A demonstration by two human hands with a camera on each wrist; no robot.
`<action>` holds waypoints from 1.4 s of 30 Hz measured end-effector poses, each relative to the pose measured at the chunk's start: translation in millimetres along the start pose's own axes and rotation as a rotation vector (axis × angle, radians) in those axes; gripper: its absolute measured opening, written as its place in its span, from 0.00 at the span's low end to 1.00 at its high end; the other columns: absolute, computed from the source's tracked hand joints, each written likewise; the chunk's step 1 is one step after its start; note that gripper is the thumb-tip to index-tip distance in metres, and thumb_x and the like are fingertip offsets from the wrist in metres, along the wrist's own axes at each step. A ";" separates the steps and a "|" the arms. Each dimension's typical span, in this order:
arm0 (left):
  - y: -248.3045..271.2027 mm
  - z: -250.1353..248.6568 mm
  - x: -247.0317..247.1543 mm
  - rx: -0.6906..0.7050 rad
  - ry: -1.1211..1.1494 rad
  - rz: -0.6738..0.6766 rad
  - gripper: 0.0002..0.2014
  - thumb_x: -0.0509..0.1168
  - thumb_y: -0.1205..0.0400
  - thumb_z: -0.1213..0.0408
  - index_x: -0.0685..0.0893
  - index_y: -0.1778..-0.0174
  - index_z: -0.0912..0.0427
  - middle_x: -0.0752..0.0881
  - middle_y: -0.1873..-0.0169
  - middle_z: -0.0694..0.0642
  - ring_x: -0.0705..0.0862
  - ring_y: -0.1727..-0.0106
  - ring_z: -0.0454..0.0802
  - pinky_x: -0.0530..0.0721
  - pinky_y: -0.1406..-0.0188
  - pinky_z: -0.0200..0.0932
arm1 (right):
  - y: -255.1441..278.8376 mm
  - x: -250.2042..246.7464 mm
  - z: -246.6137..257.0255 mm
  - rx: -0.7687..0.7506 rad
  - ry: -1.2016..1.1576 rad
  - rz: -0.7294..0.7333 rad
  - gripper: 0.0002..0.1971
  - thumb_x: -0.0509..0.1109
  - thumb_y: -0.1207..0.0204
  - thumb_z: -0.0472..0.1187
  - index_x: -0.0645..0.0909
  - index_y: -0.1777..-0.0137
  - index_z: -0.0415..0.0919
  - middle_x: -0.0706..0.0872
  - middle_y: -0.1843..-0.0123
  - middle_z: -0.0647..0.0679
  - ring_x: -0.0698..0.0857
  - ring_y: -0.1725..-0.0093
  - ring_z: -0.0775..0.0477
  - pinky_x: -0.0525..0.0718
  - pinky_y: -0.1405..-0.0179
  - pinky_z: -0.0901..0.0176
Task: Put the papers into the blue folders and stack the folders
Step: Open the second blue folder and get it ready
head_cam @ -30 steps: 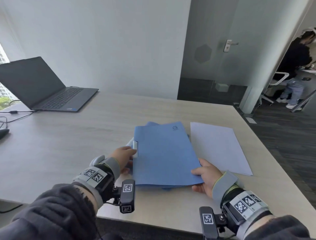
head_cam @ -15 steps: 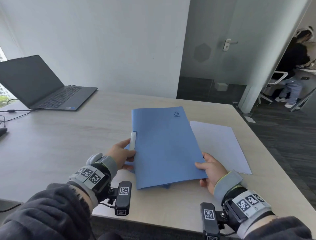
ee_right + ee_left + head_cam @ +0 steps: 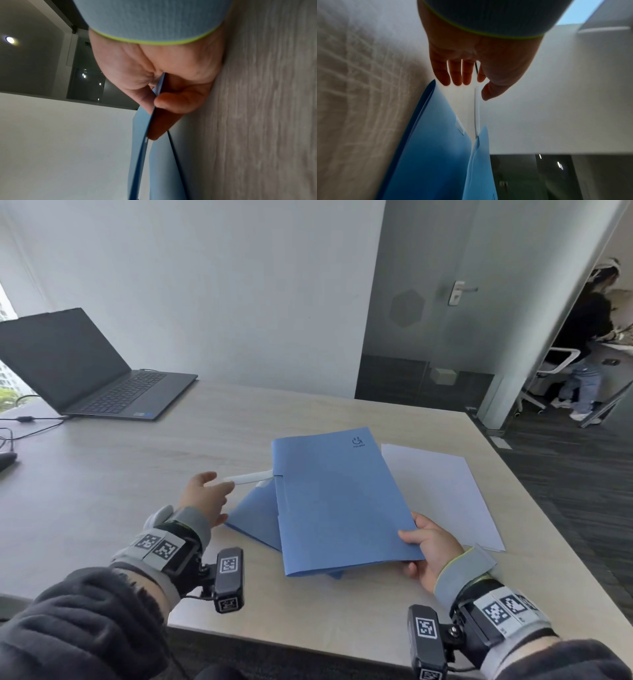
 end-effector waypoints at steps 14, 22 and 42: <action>92.9 10.9 82.3 0.625 -1.179 0.436 0.37 0.71 0.32 0.34 0.75 0.25 0.35 0.77 0.23 0.40 0.73 0.21 0.47 0.71 0.24 0.47 | 1.4 21.5 -2.8 0.047 -0.049 0.011 0.11 0.63 0.19 0.38 0.79 0.39 0.43 0.86 0.60 0.42 0.85 0.75 0.44 0.75 0.85 0.64; 89.1 8.1 58.6 0.672 -0.829 0.259 0.20 0.58 0.18 0.53 0.77 0.29 0.40 0.88 0.41 0.47 0.87 0.44 0.52 0.83 0.48 0.46 | 0.8 11.9 -2.5 0.042 -0.060 -0.044 0.18 0.59 0.19 0.60 0.80 0.42 0.49 0.88 0.66 0.42 0.85 0.75 0.43 0.72 0.84 0.65; 100.0 47.2 24.4 -0.447 -0.057 0.469 0.54 0.33 0.28 0.19 0.86 0.53 0.66 0.92 0.66 0.62 0.88 0.72 0.56 0.69 0.81 0.33 | -9.0 13.4 3.7 -0.115 0.169 -0.124 0.28 0.64 0.25 0.31 0.72 0.26 0.53 0.84 0.47 0.44 0.77 0.67 0.43 0.69 0.83 0.64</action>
Point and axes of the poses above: each hand's wrist, its own y-axis away from the middle knuckle, its own x-axis out of the palm, z = x × y, the point moved 4 cm from there along -y, towards the middle knuckle
